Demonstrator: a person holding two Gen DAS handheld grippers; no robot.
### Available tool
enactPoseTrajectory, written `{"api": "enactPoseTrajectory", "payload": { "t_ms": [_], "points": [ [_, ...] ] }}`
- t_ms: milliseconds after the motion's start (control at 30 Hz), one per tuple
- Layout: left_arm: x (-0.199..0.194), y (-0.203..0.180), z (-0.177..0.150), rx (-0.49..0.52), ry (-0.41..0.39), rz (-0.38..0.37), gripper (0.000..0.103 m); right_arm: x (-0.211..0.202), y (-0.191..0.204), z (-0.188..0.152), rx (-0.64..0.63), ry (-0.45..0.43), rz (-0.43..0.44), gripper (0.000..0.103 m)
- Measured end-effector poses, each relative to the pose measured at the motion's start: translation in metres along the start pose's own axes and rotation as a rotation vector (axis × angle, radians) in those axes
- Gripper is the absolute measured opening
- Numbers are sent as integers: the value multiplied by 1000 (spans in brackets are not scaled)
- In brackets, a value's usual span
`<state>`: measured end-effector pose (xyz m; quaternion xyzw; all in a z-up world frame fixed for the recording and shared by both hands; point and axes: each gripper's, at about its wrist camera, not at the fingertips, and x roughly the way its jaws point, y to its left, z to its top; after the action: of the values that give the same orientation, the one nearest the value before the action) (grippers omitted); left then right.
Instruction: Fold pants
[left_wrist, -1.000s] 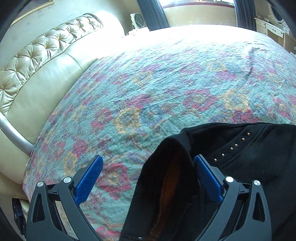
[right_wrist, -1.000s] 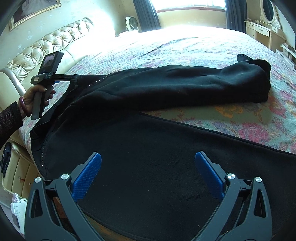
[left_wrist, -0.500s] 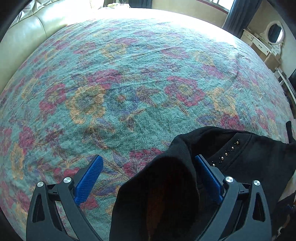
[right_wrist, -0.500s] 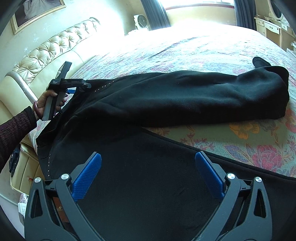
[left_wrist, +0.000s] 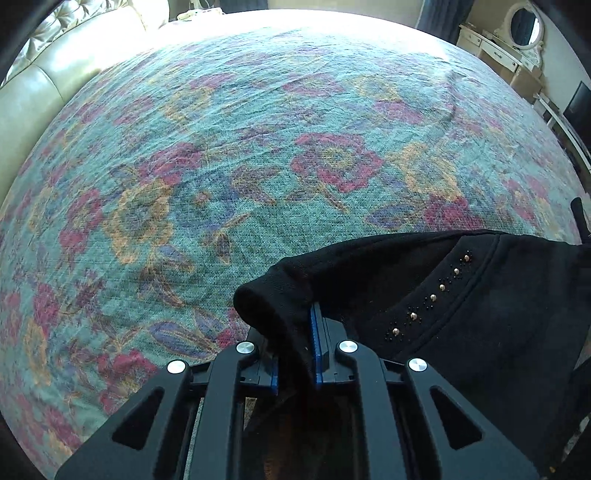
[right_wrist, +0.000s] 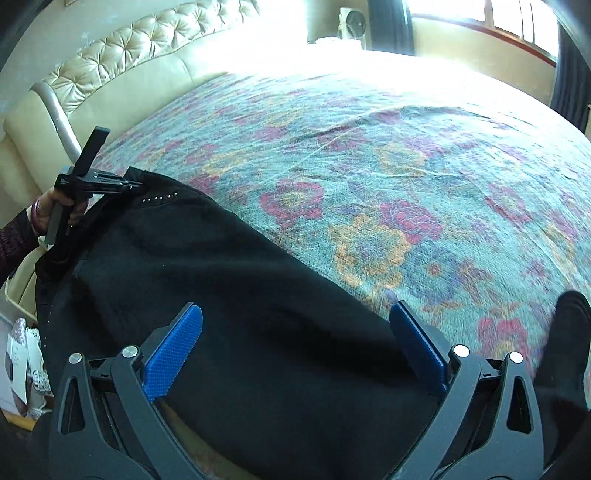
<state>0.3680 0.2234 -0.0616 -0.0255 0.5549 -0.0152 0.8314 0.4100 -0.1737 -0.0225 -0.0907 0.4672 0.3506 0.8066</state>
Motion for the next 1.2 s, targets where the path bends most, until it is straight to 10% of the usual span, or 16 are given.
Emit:
{"api": "enactPoseTrajectory", "payload": {
  "t_ms": [300, 333, 433, 600, 900, 1200],
  "points": [
    [10, 4, 4, -16, -11, -20, 22, 62, -24, 16, 22, 243, 184, 98],
    [11, 5, 5, -18, -11, -20, 23, 62, -20, 16, 6, 247, 154, 89],
    [9, 8, 5, -48, -21, -63, 9, 50, -19, 15, 49, 227, 163, 7],
    [-18, 9, -5, -57, -121, -83, 8, 8, 23, 6, -37, 105, 9, 7],
    [-148, 33, -64, -116, -353, -331, 8, -114, 142, -75, -198, -167, -151, 7],
    [-193, 17, -203, -89, -365, -375, 10, -94, 218, -211, -190, -63, -208, 8]
  ]
}}
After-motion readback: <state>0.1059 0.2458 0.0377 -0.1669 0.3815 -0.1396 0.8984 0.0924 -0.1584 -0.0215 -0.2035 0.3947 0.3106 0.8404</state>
